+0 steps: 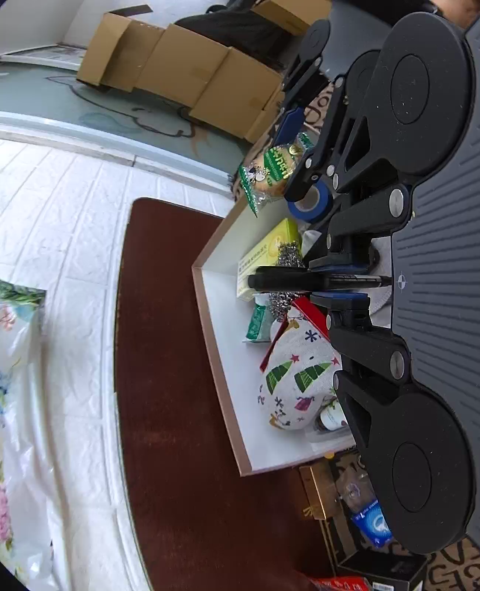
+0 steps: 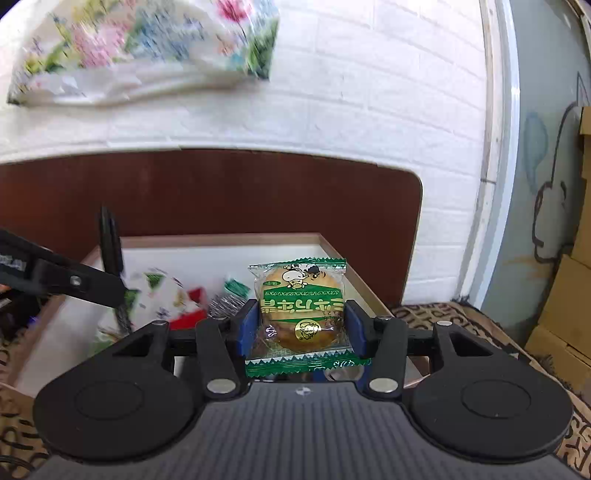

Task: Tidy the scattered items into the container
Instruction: 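Lower the marker and cookie packet into the box and open both grippers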

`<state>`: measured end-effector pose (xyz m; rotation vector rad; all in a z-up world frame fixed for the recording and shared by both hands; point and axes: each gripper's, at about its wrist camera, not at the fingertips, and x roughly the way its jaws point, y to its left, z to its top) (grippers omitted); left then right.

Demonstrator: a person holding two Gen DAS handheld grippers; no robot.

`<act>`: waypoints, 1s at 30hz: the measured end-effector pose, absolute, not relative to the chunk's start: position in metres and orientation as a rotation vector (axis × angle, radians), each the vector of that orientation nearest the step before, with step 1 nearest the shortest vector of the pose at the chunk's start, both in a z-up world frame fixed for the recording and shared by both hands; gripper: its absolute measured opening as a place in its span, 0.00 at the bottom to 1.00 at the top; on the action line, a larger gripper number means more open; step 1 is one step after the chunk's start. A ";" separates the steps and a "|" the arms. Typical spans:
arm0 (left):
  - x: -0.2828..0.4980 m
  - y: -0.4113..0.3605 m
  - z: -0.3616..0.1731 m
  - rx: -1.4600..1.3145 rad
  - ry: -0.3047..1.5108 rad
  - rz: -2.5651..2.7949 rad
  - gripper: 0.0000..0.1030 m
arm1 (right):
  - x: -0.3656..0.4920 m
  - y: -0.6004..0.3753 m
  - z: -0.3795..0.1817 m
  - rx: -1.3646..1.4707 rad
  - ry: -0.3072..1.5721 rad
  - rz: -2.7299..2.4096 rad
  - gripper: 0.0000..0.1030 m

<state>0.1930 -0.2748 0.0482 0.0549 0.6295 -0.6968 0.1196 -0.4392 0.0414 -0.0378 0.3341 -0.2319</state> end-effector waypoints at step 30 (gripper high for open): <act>0.109 -0.215 0.027 0.004 0.565 -0.552 1.00 | 0.040 -0.391 0.038 -0.120 0.388 -0.160 1.00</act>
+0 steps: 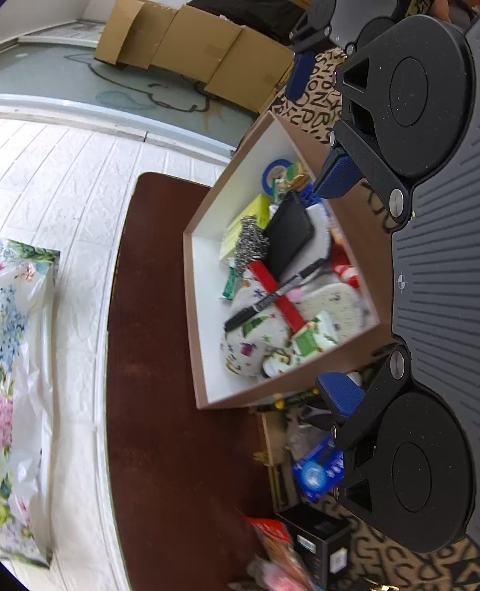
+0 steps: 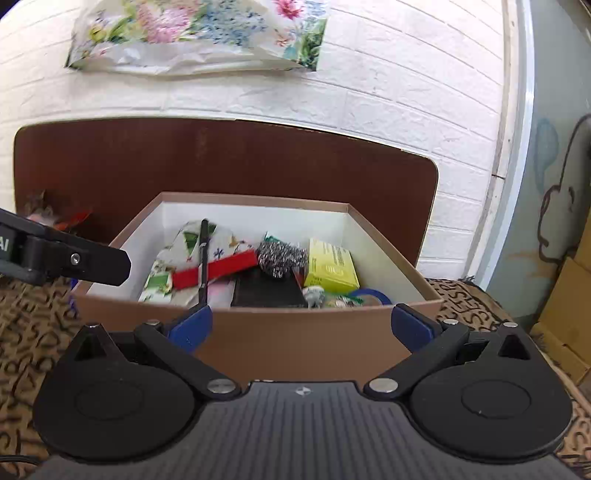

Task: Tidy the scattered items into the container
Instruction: 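Withdraw both open grippers from the cardboard box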

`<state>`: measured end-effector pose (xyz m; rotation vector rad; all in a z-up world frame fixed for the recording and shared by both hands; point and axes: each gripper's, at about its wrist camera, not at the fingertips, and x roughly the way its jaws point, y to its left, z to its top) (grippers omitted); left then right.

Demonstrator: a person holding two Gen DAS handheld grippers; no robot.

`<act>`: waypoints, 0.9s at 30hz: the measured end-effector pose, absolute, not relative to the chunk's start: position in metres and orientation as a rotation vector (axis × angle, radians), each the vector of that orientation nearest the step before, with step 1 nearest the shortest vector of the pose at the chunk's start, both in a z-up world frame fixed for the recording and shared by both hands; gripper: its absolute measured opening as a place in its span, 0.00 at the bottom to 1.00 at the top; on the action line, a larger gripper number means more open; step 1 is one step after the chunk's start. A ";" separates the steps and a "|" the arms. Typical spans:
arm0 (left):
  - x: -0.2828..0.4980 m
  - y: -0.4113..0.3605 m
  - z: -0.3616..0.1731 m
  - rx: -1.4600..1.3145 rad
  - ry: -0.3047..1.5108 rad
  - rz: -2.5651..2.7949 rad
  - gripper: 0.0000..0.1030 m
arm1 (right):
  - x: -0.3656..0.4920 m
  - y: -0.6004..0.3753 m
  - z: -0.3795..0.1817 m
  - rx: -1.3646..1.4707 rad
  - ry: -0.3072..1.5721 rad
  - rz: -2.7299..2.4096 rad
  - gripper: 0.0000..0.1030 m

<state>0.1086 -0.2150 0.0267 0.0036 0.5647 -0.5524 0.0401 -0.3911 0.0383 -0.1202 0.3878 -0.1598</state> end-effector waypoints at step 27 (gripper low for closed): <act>0.006 -0.220 0.040 0.109 0.570 -0.470 1.00 | -0.065 -0.387 0.063 -0.158 0.398 -0.155 1.00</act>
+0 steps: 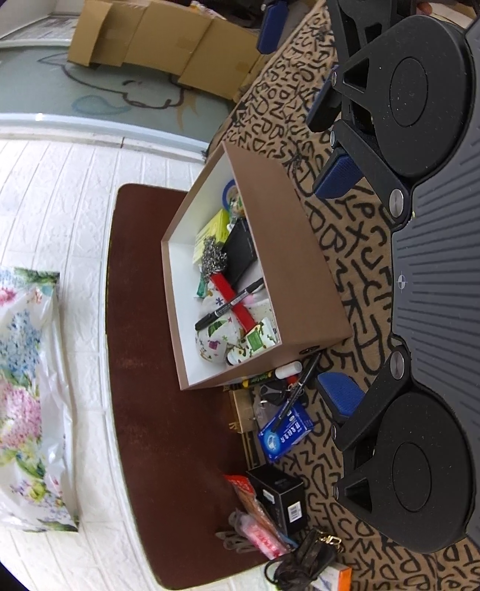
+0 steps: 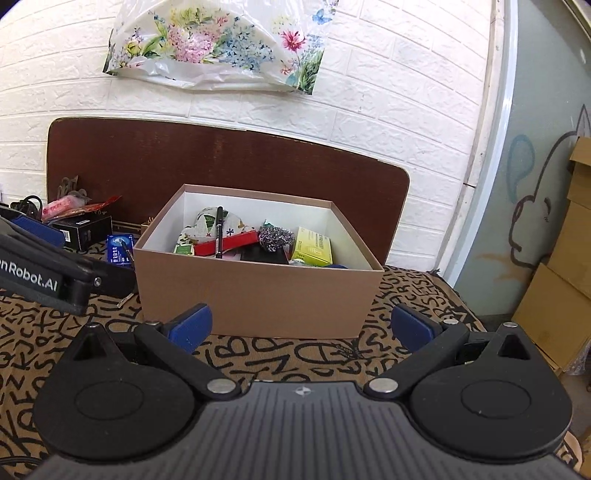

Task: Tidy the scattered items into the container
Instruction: 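Withdraw both open grippers from the cardboard box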

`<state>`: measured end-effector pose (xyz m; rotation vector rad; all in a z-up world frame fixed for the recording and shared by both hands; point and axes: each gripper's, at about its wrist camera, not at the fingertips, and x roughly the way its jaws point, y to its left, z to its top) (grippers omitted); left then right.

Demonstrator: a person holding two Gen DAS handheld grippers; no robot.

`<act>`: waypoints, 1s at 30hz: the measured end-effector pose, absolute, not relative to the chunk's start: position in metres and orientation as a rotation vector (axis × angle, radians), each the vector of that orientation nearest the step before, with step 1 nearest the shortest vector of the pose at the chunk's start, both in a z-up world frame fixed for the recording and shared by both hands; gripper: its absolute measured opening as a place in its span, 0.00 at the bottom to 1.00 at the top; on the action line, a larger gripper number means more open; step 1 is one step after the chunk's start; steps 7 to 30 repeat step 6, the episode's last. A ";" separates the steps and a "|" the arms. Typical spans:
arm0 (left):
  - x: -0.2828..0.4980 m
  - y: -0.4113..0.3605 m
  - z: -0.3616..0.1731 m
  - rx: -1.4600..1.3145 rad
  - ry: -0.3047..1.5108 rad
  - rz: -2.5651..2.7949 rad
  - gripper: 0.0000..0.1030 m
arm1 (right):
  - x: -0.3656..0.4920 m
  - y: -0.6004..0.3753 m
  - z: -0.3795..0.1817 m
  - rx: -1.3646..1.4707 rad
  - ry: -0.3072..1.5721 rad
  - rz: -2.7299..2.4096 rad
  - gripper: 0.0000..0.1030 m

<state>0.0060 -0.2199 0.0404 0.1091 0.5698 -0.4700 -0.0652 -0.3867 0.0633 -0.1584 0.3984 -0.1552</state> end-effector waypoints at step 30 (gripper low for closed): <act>0.000 -0.221 0.041 0.119 0.571 -0.497 1.00 | -0.069 -0.386 0.064 -0.148 0.398 -0.157 1.00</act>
